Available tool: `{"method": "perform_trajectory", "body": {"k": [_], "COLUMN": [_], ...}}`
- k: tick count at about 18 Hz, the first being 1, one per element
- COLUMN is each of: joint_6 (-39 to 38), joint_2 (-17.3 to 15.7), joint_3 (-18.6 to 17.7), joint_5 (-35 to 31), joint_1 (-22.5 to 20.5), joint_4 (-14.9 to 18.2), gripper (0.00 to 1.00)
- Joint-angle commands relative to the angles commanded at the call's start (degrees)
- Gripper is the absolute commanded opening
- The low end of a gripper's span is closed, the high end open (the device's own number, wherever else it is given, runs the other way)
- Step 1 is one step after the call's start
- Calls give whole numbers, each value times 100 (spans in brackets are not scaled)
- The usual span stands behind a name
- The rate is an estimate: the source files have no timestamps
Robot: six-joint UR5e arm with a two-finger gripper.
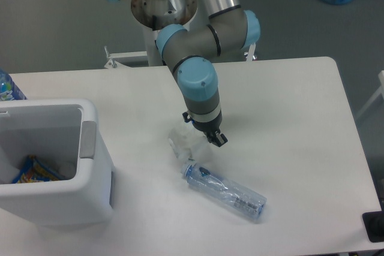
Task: Place the trash in the trash can
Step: 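Close the gripper on the white tissue, then lift the tissue and carry it over the white trash bin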
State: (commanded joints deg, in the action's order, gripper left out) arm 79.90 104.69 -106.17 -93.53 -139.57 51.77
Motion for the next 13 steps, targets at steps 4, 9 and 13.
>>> {"method": "perform_trajectory", "body": {"k": [4,9,13], "joint_6": [-377,-1379,-2231], "joint_2": [-317,-502,-669], "joint_3": [193,816,1239], "joint_5": [703,1074,1732], "joint_1": [-123,-115,-141], "joint_4": [9,272,334], "gripper": [6,7,7]}}
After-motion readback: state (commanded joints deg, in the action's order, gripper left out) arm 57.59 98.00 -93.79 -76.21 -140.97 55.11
